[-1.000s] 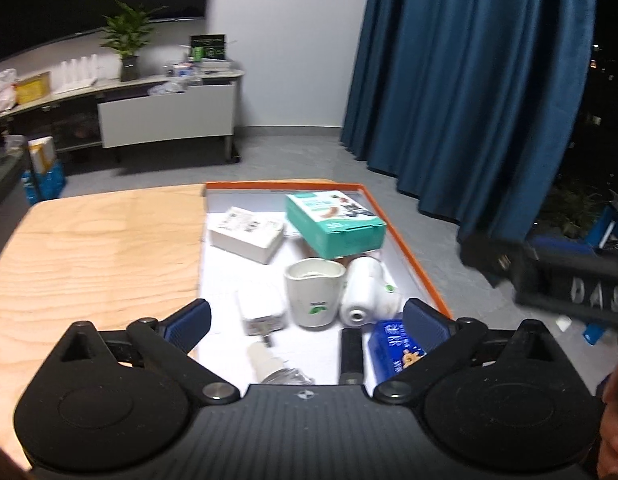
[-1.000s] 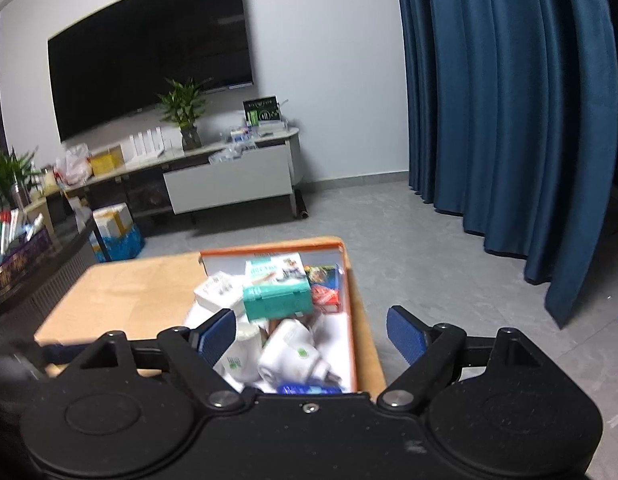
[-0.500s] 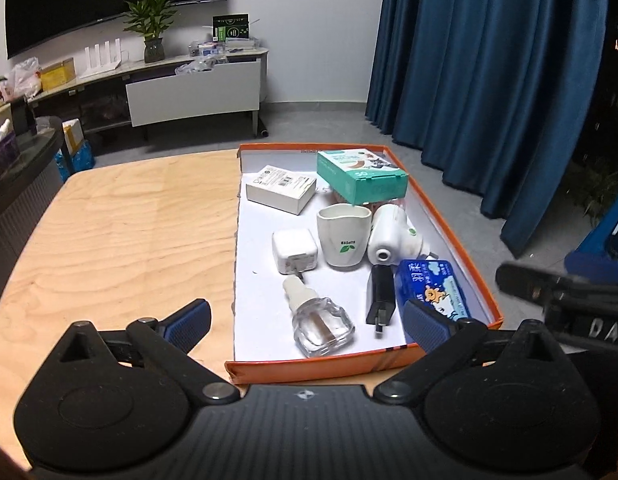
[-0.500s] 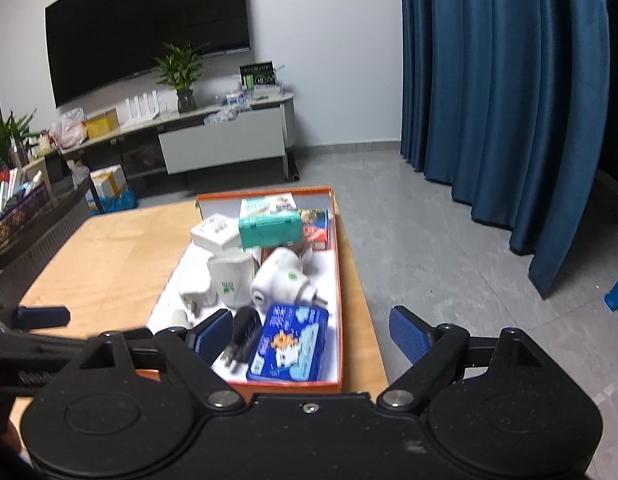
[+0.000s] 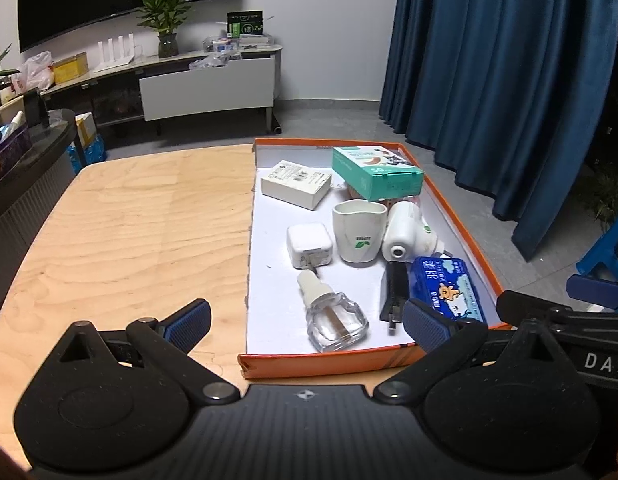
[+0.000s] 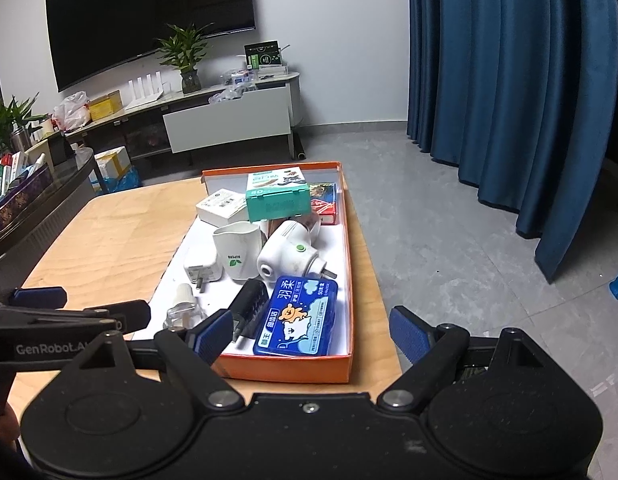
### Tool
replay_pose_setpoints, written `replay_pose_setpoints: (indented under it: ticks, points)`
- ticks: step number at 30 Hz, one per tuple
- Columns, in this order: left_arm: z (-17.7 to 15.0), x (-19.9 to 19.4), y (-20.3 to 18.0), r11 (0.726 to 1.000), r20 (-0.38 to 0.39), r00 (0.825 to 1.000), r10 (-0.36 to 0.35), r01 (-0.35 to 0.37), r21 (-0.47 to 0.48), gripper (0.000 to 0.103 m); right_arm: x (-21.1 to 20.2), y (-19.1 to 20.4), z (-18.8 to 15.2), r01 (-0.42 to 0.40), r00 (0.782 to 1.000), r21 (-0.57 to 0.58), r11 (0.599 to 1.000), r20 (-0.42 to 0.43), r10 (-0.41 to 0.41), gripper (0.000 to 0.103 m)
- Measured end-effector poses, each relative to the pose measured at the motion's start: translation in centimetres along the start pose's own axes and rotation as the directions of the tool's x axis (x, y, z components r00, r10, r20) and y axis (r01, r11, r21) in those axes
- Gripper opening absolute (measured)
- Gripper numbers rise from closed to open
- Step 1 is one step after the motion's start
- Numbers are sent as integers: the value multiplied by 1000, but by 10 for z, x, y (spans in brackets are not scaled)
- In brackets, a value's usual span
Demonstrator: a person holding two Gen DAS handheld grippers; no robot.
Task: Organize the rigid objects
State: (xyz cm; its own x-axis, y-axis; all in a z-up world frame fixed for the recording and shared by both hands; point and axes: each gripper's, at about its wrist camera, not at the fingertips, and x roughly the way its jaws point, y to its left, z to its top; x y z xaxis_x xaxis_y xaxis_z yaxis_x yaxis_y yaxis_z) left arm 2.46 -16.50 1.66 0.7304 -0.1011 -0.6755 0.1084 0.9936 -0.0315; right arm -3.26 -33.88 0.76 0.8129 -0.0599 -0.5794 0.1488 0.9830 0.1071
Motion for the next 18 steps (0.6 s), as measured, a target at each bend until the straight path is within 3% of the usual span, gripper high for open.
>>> replay_pose_setpoints:
  ticks: [18]
  points:
    - [-1,2,1,1000,-17,1000,-11,11,0,103,4,1,-1,-7,1000,2,1000,-14,7,100]
